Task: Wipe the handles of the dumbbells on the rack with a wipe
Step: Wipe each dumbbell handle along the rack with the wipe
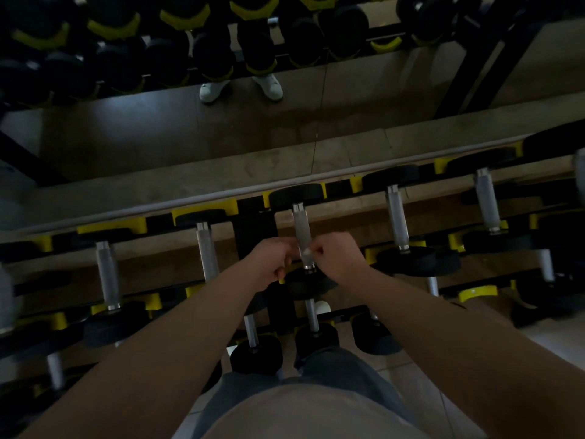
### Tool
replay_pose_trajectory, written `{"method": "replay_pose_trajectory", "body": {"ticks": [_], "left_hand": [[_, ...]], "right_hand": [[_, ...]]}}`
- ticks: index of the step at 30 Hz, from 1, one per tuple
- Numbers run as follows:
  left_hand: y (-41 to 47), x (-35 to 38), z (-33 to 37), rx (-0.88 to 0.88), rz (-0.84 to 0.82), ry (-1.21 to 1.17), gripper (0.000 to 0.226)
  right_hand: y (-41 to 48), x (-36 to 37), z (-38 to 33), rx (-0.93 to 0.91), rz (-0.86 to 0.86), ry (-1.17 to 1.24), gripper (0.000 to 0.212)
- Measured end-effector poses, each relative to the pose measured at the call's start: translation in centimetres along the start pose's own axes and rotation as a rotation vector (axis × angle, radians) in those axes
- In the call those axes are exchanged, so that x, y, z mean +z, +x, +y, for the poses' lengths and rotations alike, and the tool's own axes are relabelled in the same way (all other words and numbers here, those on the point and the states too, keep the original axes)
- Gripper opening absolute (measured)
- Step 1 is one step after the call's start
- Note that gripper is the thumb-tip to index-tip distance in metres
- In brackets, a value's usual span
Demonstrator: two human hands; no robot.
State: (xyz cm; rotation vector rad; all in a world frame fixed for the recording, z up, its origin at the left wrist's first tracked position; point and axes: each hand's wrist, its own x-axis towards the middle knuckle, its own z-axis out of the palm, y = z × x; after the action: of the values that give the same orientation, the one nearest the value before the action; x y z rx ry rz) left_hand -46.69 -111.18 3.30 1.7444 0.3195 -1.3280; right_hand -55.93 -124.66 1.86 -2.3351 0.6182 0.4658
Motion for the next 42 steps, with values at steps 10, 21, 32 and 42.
{"method": "replay_pose_trajectory", "body": {"ticks": [10, 21, 32, 42], "left_hand": [[0.7, -0.6, -1.3, 0.143, -0.006, 0.057, 0.019], [4.5, 1.1, 1.4, 0.286, 0.344, 0.191, 0.015], [6.1, 1.0, 0.0, 0.103, 0.241, 0.076, 0.013], [5.5, 0.5, -0.6, 0.171, -0.126, 0.718, 0.018]], "right_hand": [[-0.5, 0.9, -0.8, 0.127, 0.088, 0.568, 0.013], [0.2, 0.8, 0.3, 0.22, 0.072, 0.528, 0.023], [-0.2, 1.2, 0.6, 0.177, -0.016, 0.508, 0.038], [-0.7, 1.2, 1.0, 0.143, -0.027, 0.538, 0.042]]}}
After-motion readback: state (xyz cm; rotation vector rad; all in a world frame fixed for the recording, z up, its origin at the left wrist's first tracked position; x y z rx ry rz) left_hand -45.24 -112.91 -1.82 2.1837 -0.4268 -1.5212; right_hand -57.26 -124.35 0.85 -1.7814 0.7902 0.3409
